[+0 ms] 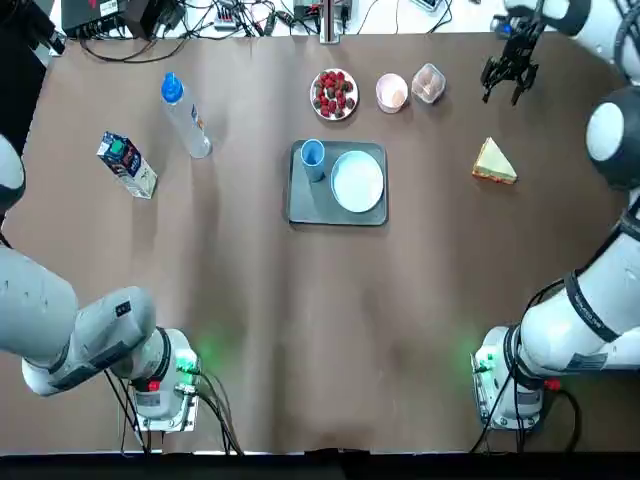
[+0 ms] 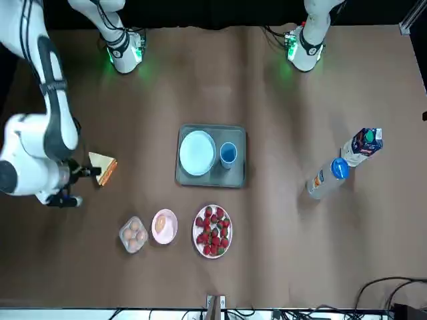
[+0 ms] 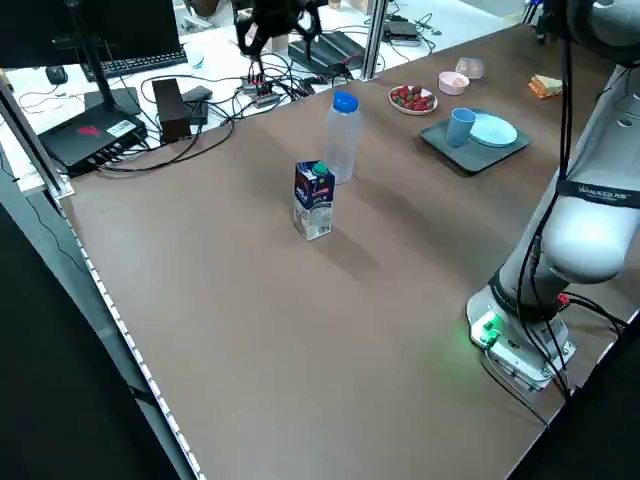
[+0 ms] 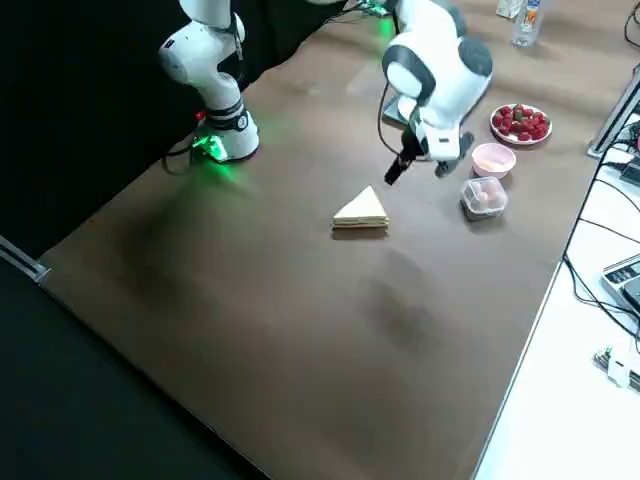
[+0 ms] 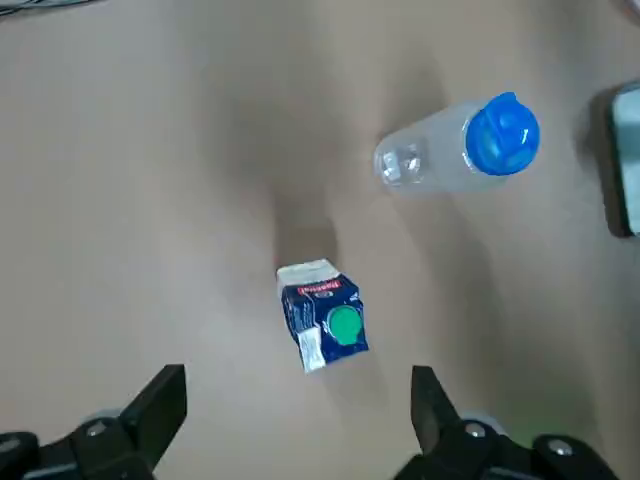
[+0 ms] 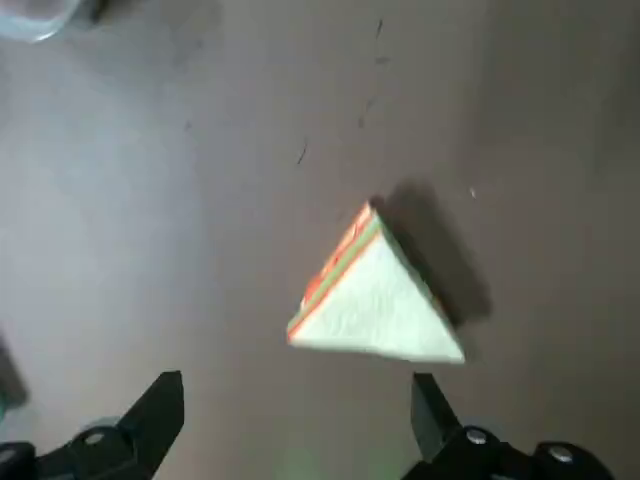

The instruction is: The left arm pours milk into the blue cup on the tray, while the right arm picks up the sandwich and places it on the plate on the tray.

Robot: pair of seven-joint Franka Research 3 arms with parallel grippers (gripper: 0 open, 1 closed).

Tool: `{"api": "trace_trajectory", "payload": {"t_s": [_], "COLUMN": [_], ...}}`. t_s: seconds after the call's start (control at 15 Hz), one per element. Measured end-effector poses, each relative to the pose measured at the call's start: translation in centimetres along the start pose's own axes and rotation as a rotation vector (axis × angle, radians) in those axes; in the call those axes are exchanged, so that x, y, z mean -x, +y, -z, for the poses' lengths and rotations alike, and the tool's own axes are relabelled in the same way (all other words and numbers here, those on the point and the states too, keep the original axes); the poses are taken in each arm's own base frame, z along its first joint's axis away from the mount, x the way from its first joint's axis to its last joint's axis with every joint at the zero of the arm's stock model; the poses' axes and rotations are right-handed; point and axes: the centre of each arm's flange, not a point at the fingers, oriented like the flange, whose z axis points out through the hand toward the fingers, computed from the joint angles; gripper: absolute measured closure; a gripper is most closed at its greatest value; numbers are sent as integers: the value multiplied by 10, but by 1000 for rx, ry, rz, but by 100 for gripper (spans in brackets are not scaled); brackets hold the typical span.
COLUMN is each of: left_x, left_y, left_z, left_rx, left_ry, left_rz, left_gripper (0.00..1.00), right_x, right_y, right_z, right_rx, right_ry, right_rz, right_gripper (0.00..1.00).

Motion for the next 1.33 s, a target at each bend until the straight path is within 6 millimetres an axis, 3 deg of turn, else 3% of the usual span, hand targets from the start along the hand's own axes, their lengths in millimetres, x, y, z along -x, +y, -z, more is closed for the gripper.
{"api": "trace_trajectory", "payload": {"t_s": [0.27,0.53,0.73,0.87,1.07,1.33], "left_x": [23,31,50,72,97,104], "left_y": [-64,-108,-141,-166,-193,-219], "left_z": [-51,-98,-132,-146,-163,-224], "left_rx": [136,168,204,223,201,227], "left_ry": [64,136,206,295,467,590], "left_rz": [-127,-356,-454,-480,-678,-819], "left_gripper": [1,1,0,0,0,0], "right_x": [-17,-18,-18,-15,-10,-9], "right_y": [19,34,35,36,37,39], "right_z": [-37,-76,-98,-109,-122,-125], "right_rx": [-1,-4,-3,-3,-2,-2], "right_ry": [28,23,-12,-34,-60,-68], "right_rz": [-30,-90,-119,-131,-138,-144], "right_gripper": [0,4,7,14,15,15]}}
